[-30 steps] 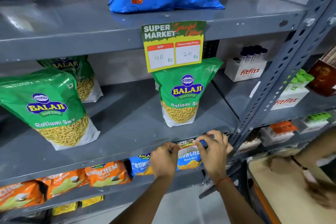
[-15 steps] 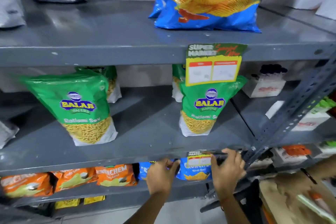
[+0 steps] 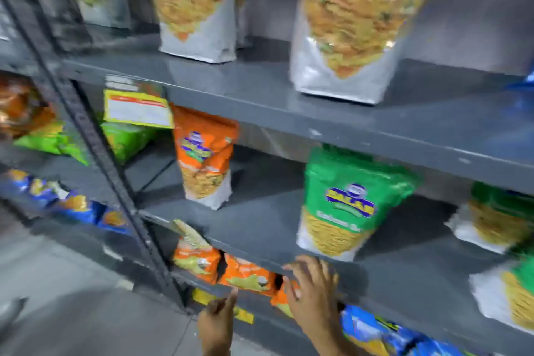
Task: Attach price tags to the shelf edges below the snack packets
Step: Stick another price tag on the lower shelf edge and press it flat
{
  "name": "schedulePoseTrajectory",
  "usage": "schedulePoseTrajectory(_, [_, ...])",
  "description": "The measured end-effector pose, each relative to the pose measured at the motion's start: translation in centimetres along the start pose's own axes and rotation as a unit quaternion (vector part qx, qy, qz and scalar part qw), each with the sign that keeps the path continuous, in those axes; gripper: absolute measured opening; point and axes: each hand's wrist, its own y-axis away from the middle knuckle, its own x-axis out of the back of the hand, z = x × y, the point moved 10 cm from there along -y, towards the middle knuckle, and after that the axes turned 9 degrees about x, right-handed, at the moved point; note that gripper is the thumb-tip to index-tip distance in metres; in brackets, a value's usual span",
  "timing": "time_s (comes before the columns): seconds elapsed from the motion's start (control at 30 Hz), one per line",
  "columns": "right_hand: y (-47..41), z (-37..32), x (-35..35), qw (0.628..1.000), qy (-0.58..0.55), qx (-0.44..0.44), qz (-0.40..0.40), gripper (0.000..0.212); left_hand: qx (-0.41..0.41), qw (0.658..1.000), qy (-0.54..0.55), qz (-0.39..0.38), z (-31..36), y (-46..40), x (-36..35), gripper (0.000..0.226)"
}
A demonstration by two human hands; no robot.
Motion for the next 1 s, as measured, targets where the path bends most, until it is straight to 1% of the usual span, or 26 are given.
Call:
schedulePoseTrajectory(0.03, [-2.0,-3.0,-1.9,0.999,-0.008,0.028,-0.028,0.035,0.021,0.999,0.04,-0.004,-0.3,-2.0,1.8,0.042])
schedulePoseTrajectory(0.07, [-3.9,-5.8,-3.6,0.997,-0.012,0.052,-0.054,0.038,0.042,0.995,0.092,-0.019,-0.3,-3.8,3.2,0.038])
schedulePoseTrajectory(0.13, [-7.4,-10.7,-6.5,0.992,-0.002,0.088,-0.087,0.036,0.084,0.976,0.182,-0.084,0.1,-6.5,4.0,0.017])
schedulePoseTrajectory(0.17, [-9.1,-12.9,-7.8,0.99,0.004,0.102,-0.097,0.036,0.099,0.962,0.225,-0.115,0.7,-7.5,4.1,0.013])
schedulePoseTrajectory(0.27, [-13.7,-17.9,-11.4,0.984,0.037,0.122,-0.128,0.046,0.147,0.918,0.312,-0.197,2.5,-9.4,3.7,0.02])
schedulePoseTrajectory(0.3, [-15.1,-19.1,-12.6,0.98,0.06,0.122,-0.142,0.047,0.16,0.913,0.319,-0.196,3.0,-9.8,3.8,0.022])
schedulePoseTrajectory(0.33, [-16.3,-20.1,-13.7,0.976,0.09,0.124,-0.158,0.044,0.176,0.909,0.321,-0.199,3.6,-9.9,3.9,0.026])
schedulePoseTrajectory(0.43, [-18.2,-22.3,-16.5,0.947,0.187,0.153,-0.212,0.014,0.217,0.886,0.344,-0.225,4.2,-10.4,2.9,0.049])
schedulePoseTrajectory(0.47, [-18.4,-22.7,-17.3,0.935,0.214,0.165,-0.232,0.011,0.227,0.883,0.347,-0.22,3.2,-12.0,2.1,0.055])
schedulePoseTrajectory(0.5, [-18.5,-23.1,-18.0,0.921,0.238,0.182,-0.247,0.014,0.23,0.878,0.349,-0.234,2.7,-13.0,1.1,0.057])
schedulePoseTrajectory(0.6, [-18.6,-23.4,-19.6,0.895,0.27,0.218,-0.282,0.02,0.247,0.864,0.373,-0.232,2.8,-13.4,0.8,0.036])
schedulePoseTrajectory(0.67, [-18.7,-23.1,-19.7,0.897,0.27,0.208,-0.282,0.017,0.246,0.871,0.361,-0.226,3.3,-12.5,1.7,0.028])
schedulePoseTrajectory(0.73, [-18.6,-22.0,-19.5,0.91,0.257,0.171,-0.276,0.007,0.226,0.888,0.341,-0.21,2.9,-12.9,2.5,0.02])
schedulePoseTrajectory(0.8, [-18.2,-20.5,-19.5,0.926,0.232,0.131,-0.268,0.012,0.183,0.913,0.322,-0.168,2.3,-14.0,3.9,0.027])
schedulePoseTrajectory(0.83, [-18.0,-20.0,-19.4,0.935,0.216,0.115,-0.257,0.014,0.165,0.925,0.31,-0.148,2.2,-14.6,4.7,0.027])
schedulePoseTrajectory(0.9, [-17.4,-19.1,-18.7,0.954,0.182,0.083,-0.225,0.018,0.126,0.941,0.289,-0.127,2.8,-15.0,6.5,0.019])
schedulePoseTrajectory(0.97, [-16.7,-18.3,-17.4,0.974,0.131,0.048,-0.18,0.015,0.088,0.947,0.287,-0.109,3.6,-15.6,8.2,0.026])
schedulePoseTrajectory(1.0, [-16.2,-17.9,-16.9,0.98,0.11,0.033,-0.163,0.013,0.069,0.947,0.293,-0.108,3.9,-15.8,8.8,0.026])
